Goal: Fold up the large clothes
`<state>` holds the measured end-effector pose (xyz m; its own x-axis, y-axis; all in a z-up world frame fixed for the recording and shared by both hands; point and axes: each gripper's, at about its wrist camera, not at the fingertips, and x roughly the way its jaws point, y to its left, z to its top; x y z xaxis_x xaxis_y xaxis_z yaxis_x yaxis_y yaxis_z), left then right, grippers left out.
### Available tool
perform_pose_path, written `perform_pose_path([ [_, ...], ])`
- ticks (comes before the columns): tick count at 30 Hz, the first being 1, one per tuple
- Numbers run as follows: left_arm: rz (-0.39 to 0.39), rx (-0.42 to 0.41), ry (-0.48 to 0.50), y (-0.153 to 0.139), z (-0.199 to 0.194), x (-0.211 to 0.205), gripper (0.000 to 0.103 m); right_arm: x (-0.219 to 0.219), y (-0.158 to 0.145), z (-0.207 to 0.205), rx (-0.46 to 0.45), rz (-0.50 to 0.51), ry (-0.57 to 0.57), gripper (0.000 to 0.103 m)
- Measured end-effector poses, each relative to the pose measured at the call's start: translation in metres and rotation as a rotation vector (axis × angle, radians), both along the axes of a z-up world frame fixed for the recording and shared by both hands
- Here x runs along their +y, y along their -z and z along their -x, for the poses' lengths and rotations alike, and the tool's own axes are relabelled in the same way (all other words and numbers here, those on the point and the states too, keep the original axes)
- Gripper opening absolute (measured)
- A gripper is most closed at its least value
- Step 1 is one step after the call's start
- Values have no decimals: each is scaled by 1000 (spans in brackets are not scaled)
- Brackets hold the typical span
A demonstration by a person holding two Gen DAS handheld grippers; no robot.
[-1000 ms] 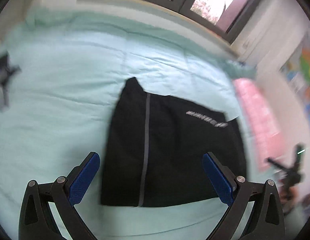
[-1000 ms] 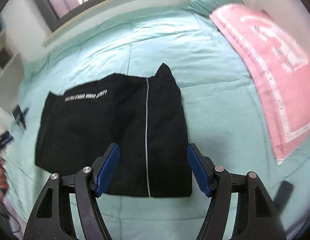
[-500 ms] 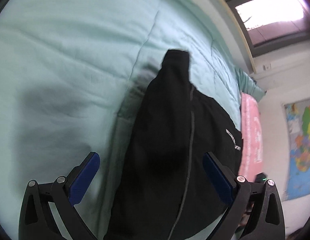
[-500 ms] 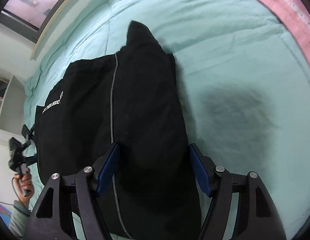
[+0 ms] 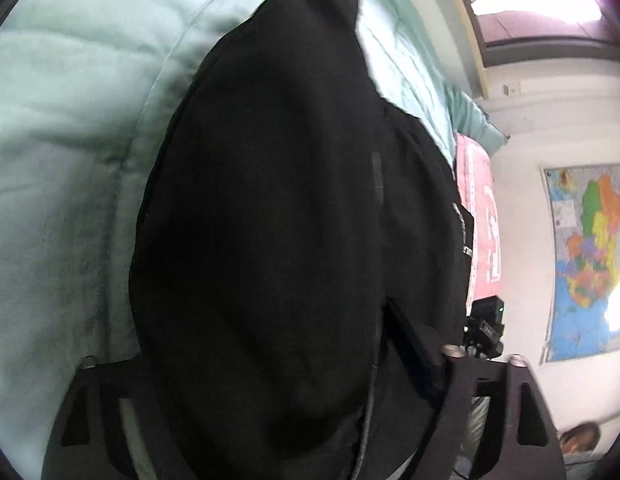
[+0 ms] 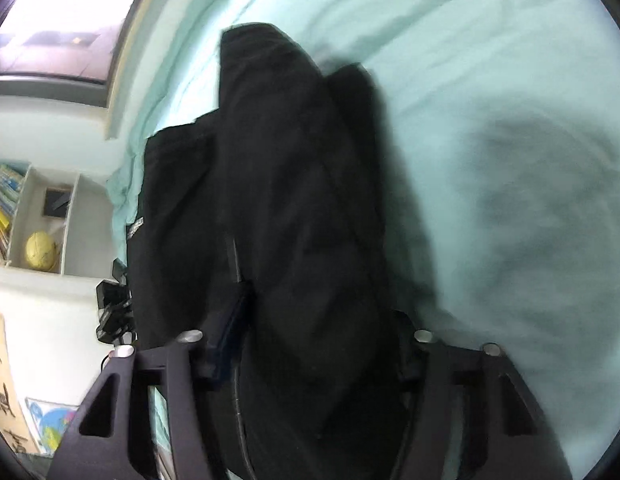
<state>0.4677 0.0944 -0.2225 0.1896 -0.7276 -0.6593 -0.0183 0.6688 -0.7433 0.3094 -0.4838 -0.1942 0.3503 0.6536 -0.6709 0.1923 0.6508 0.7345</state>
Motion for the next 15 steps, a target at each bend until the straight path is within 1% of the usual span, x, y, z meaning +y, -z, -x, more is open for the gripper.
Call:
perform_pose_path([
  [1, 10, -12, -2, -3, 2, 1, 69, 4, -4, 0, -16, 9, -12, 60],
  [3, 32, 6, -18, -2, 4, 4, 69, 8, -3, -2, -12, 26, -29, 62],
  [4, 34, 13, -21, 0, 4, 3, 70, 9, 4, -6, 5, 10, -25, 66],
  [5, 36, 16, -26, 2, 3, 2, 72, 11, 9, -10, 20, -20, -19, 68],
  [6, 40, 21, -36, 4, 3, 1, 73, 12, 17, -15, 37, -60, -9, 68],
  [7, 12, 26, -51, 7, 2, 0, 74, 13, 21, -18, 47, -87, 3, 68],
  [8, 3, 13, -67, 5, 5, -2, 71, 15, 19, -19, 41, -82, 9, 67],
  [9, -26, -26, -73, -3, 11, -6, 65, 19, 14, -19, 27, -57, 7, 62],
  [10, -59, -61, -75, -12, 18, -9, 52, 23, 6, -16, 4, -22, 0, 55],
  [11, -84, -99, -84, -24, 27, -13, 44, 28, -6, -12, -26, 4, -8, 46],
  [13, -77, -143, -102, -45, 42, -14, 39, 34, -29, -5, -81, 8, -17, 40],
  [15, -47, -193, -104, -69, 60, -18, 38, 47, -58, 4, -138, 46, -44, 38],
])
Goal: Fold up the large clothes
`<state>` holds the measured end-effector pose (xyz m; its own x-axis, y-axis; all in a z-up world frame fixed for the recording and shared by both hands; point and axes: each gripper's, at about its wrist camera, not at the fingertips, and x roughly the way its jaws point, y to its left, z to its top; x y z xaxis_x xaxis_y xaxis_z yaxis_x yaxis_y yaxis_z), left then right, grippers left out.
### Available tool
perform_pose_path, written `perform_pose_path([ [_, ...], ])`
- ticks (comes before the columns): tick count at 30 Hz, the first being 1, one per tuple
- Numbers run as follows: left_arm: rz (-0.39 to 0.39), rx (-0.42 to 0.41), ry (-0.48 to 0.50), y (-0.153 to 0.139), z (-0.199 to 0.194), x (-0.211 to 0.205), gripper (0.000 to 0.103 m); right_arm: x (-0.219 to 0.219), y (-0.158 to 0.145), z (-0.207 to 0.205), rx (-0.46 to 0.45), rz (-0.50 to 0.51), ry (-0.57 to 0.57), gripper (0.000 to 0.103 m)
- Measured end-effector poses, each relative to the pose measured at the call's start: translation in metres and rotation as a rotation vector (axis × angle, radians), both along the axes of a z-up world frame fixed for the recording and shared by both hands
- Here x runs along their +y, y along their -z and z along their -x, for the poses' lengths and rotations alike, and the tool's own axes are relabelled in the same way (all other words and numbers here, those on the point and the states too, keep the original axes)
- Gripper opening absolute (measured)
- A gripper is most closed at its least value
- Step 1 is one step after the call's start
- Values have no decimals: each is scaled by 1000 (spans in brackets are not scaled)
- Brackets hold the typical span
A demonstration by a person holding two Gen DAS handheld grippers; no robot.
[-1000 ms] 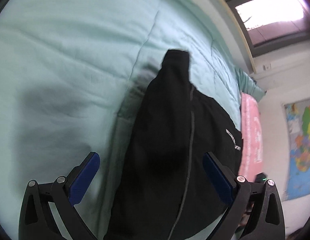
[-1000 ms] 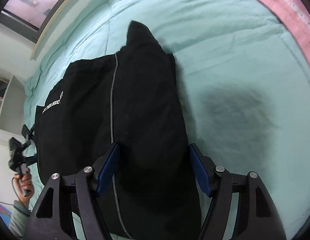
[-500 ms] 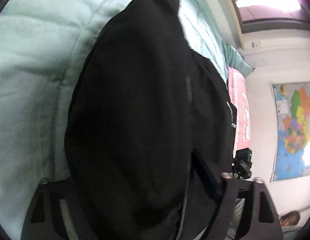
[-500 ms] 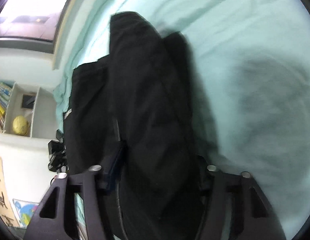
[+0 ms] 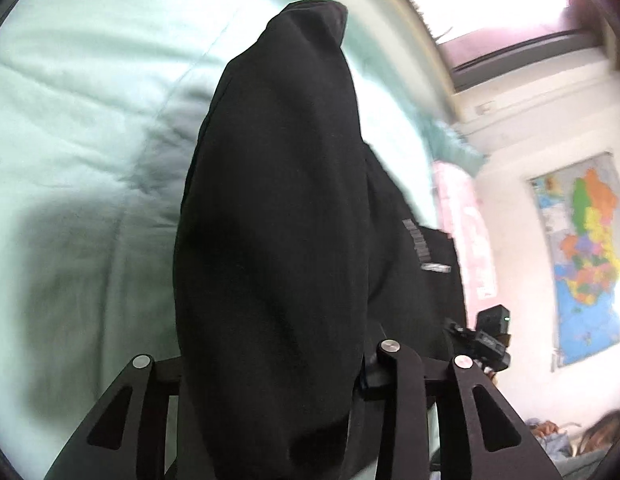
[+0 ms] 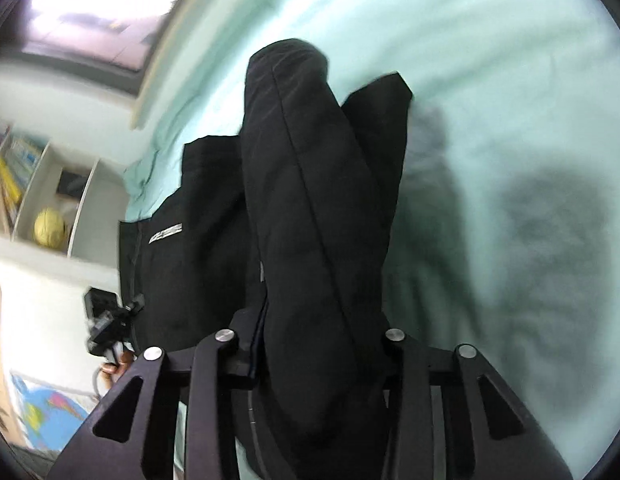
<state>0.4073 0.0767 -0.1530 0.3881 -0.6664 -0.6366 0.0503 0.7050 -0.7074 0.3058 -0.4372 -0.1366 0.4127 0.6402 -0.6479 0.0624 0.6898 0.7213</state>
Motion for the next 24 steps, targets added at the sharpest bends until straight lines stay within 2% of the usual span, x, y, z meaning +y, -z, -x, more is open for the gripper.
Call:
perform_pose_path([
  [3, 29, -63, 19, -39, 31, -9, 38, 29, -28, 2, -70, 58, -63, 37],
  [7, 39, -86, 30, -77, 77, -9, 38, 50, -43, 19, -111, 86, -95, 37],
  [12, 78, -63, 11, -87, 135, 11, 38, 48, -36, 46, -95, 51, -101, 37],
  [15, 79, -18, -4, -69, 158, 25, 38, 50, -29, 59, -68, 60, -110, 37],
  [19, 72, 82, -16, -23, 172, 26, 39, 59, -3, 60, 13, 102, -115, 37],
  [21, 75, 122, -46, 1, 173, 32, 43, 58, 13, 58, 36, 105, -101, 38],
  [22, 81, 141, -61, 15, 174, 40, 50, 54, 23, 59, 48, 92, -85, 39],
  [23, 102, 182, -90, 32, 176, 50, 61, 46, 37, 59, 82, 71, -52, 42],
  [24, 143, 239, -137, 51, 177, 63, 65, 39, 50, 60, 118, 50, -23, 43],
])
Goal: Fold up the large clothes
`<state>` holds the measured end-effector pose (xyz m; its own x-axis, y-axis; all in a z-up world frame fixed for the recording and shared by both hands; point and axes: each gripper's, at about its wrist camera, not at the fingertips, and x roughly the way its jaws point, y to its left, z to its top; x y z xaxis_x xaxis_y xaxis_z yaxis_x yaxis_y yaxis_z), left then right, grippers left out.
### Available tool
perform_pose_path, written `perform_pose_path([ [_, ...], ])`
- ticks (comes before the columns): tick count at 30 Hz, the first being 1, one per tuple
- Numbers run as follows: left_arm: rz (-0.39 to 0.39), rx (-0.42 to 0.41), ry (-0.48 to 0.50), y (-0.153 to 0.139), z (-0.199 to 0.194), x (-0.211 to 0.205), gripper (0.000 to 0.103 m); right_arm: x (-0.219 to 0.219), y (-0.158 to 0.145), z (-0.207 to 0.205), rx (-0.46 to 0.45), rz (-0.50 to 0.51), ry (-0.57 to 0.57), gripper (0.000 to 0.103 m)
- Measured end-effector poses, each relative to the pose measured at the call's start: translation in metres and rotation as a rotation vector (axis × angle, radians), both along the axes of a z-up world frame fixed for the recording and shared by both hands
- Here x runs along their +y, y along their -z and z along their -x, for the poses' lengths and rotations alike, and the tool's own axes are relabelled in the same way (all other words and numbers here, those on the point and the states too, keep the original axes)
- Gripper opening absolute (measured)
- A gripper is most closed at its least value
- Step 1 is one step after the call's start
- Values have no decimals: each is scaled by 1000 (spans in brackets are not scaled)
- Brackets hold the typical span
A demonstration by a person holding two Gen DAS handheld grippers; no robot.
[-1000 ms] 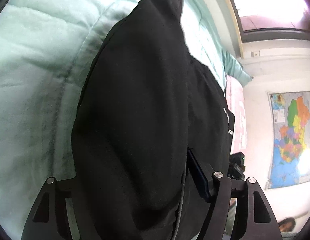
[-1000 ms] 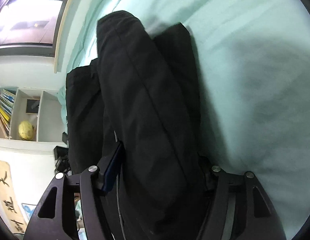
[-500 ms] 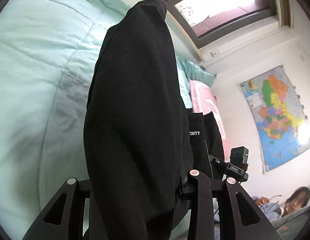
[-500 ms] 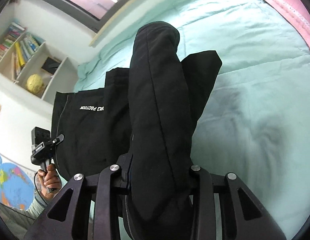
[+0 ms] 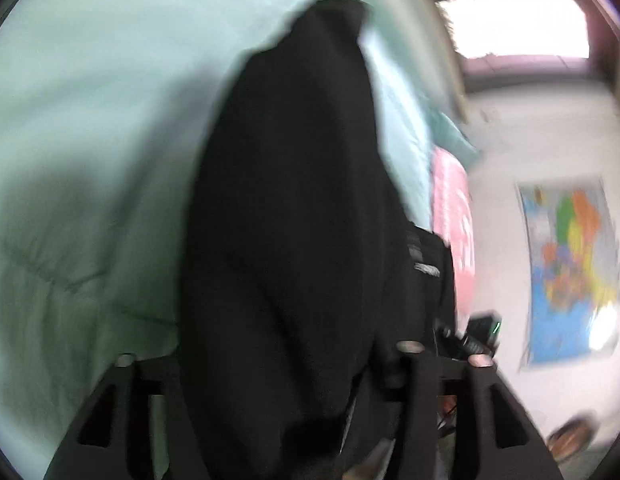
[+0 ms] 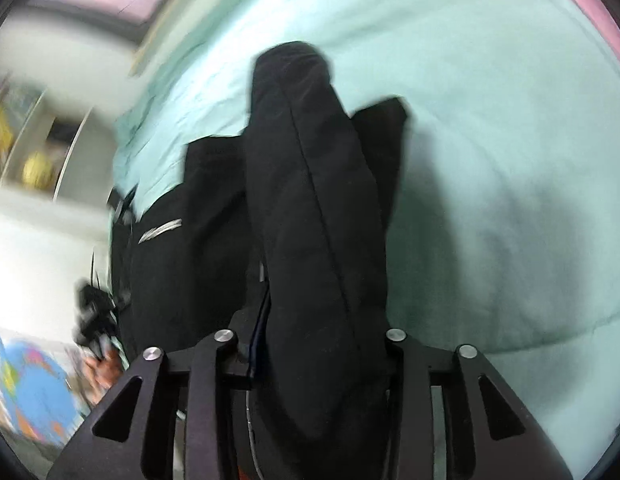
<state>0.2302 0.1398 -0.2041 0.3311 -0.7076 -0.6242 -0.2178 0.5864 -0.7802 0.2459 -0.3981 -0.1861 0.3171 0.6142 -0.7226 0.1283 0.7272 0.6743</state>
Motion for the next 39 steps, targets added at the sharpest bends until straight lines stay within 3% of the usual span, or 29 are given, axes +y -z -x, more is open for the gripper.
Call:
perform_pose_path([
  [1, 84, 83, -75, 28, 4, 19, 68, -9, 13, 1, 39, -17, 30, 46],
  [3, 257, 139, -147, 55, 13, 34, 69, -24, 30, 6, 94, -92, 94, 48],
  [4, 298, 148, -162, 58, 17, 40, 69, -30, 31, 10, 100, -135, 119, 49],
  [5, 283, 137, -168, 51, 21, 46, 68, -36, 28, 12, 94, -140, 132, 51],
  [9, 175, 42, -166, -3, 32, 81, 69, -40, -18, 14, 30, -3, 106, 54],
  [11, 28, -26, -153, -45, 30, 84, 73, -25, -50, 8, -24, 107, 39, 54],
  [14, -190, -134, -53, -106, 14, 56, 76, 30, -90, -3, -123, 241, -100, 55],
  [16, -266, -203, 25, -126, 5, 19, 76, 72, -98, -11, -168, 276, -170, 57],
  [19, -294, -228, 124, -120, -12, -40, 77, 130, -88, -21, -204, 434, -230, 57],
  [20, -320, -219, 169, -110, -19, -69, 77, 124, -77, -7, -207, 478, -244, 57],
  [21, -385, -212, 208, -99, -25, -97, 77, 139, -69, -12, -203, 524, -248, 57],
  [24, -663, -181, 292, -57, -34, -142, 76, 148, -41, -13, -184, 494, -251, 57],
  [26, -750, -197, 297, -48, -34, -161, 79, 150, -28, -14, -189, 548, -261, 57],
  [29, -734, -138, 253, -35, -39, -154, 79, 159, -9, -13, -165, 586, -270, 57],
  [33, -866, -102, 299, -25, -51, -173, 85, 167, 6, -15, -163, 670, -291, 59],
  [37, -838, -93, 285, -44, -54, -168, 85, 160, -8, -20, -97, 639, -260, 59],
  [39, -886, -139, 285, -68, -49, -166, 84, 152, -24, -20, -83, 594, -232, 59],
])
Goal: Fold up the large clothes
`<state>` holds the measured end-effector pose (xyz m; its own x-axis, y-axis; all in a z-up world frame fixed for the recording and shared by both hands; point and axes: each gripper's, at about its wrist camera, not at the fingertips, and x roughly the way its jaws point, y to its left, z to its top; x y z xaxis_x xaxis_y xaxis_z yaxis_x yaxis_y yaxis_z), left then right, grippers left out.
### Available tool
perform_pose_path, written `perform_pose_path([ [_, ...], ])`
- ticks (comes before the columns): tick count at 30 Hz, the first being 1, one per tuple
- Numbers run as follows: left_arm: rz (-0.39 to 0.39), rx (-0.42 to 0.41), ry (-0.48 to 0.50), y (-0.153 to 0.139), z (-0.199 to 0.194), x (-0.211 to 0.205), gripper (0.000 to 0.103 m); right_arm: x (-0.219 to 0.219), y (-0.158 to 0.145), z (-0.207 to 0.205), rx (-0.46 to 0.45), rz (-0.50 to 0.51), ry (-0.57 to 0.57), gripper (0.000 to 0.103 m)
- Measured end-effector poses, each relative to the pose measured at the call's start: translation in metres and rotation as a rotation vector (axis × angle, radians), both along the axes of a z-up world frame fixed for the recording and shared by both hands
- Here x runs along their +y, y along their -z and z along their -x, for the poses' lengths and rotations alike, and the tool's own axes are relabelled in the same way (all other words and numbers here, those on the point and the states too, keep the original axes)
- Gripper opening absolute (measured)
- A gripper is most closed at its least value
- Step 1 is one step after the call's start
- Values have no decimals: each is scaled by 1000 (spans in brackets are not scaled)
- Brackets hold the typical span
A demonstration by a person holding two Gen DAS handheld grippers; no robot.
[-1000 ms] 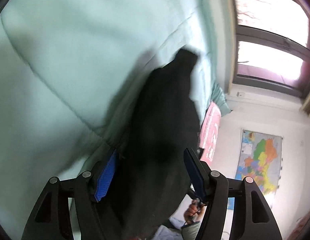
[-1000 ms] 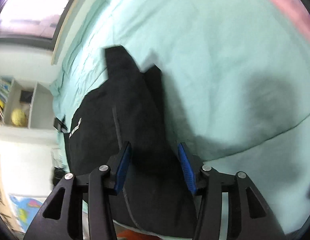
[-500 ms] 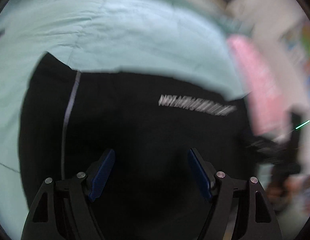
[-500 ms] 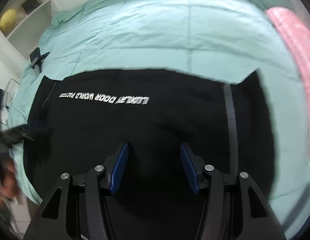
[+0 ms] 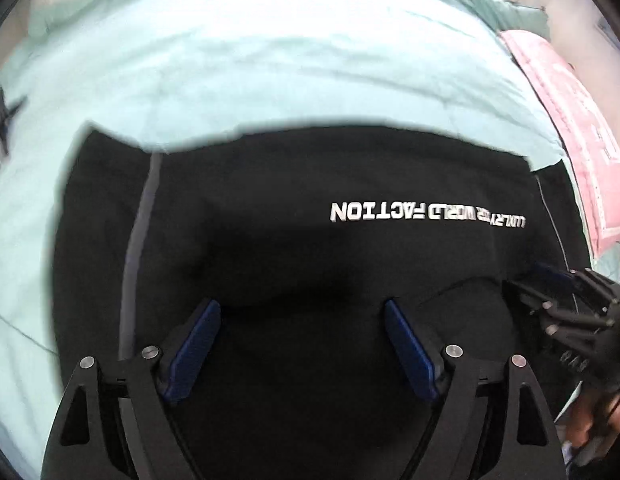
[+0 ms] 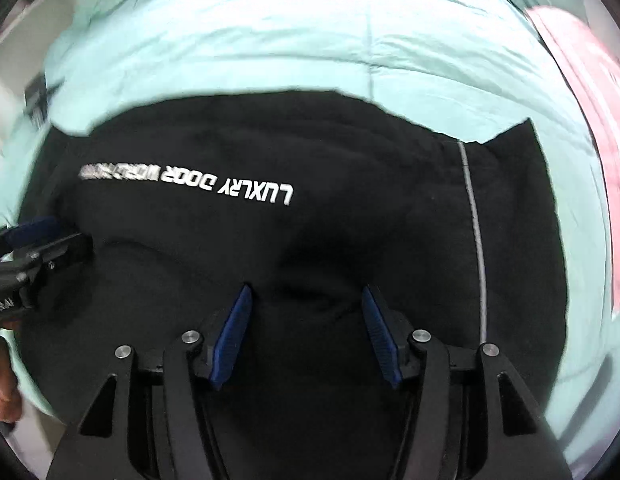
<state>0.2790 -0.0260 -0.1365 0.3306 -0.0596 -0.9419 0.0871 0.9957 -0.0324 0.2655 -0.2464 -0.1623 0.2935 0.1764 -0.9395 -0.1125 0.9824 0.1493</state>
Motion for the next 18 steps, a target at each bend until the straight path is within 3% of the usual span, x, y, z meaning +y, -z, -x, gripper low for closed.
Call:
perform_pose_path([
  [2, -44, -104, 27, -40, 5, 0, 84, -9, -29, 6, -43, -33, 12, 59],
  [5, -28, -257, 44, -108, 14, 2, 85, -18, -84, 17, -143, -32, 34, 59],
  [9, -25, -390, 21, -187, 27, -1, 85, -25, -161, 28, -268, -55, 70, 59],
  [14, -30, -439, -46, -260, 38, -6, 85, -16, -225, 39, -344, -37, 84, 59],
  [18, -100, -408, -113, -280, 56, -9, 85, -18, -257, 55, -358, -40, 85, 59],
])
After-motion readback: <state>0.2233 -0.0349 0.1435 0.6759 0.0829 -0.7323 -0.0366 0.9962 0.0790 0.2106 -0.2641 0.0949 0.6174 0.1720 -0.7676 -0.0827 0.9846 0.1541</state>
